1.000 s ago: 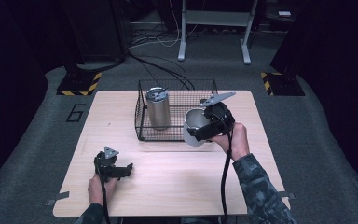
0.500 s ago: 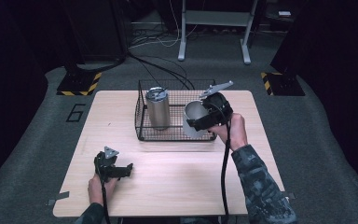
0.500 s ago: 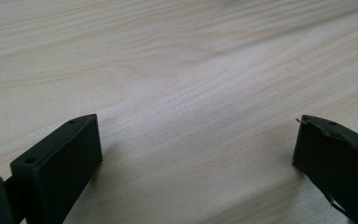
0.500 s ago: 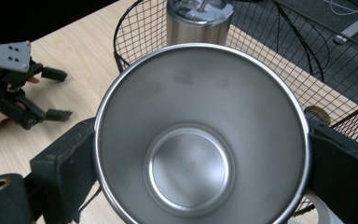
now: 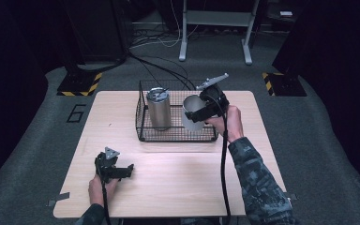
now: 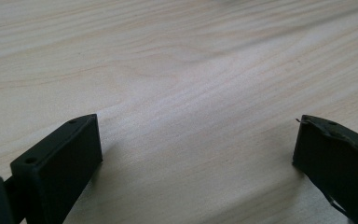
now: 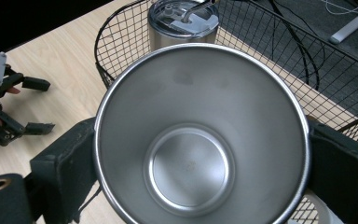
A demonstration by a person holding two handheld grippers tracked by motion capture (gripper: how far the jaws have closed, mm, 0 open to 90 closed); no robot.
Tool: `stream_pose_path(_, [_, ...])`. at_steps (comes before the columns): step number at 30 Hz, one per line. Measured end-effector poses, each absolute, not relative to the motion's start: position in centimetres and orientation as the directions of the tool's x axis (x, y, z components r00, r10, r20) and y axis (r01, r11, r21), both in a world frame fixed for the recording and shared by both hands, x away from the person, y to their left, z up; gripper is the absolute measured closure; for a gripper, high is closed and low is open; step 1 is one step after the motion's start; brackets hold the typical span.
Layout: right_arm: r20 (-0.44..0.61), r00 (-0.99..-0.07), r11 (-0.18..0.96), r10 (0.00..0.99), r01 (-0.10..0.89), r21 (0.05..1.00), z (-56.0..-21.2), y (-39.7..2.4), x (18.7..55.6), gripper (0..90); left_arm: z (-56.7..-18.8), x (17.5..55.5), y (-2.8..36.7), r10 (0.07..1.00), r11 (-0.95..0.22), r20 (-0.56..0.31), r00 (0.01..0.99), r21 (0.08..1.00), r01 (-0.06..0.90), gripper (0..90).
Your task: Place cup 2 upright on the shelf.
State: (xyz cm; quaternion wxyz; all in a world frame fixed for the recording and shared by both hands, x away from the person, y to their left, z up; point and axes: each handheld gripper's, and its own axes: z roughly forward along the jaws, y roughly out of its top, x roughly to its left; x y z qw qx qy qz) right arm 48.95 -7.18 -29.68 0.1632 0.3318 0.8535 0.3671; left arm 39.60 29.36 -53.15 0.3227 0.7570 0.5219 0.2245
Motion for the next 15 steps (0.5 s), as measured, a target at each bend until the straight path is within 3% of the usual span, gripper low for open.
stream_pose_path(15, [-0.048, -0.705, 0.507, 0.708, 0.461, 0.728, -29.7, -6.6, 52.2, 6.0, -53.2, 39.6, 29.3, 0.936, -0.246, 0.006, 0.352, 0.726, 0.643, 0.8])
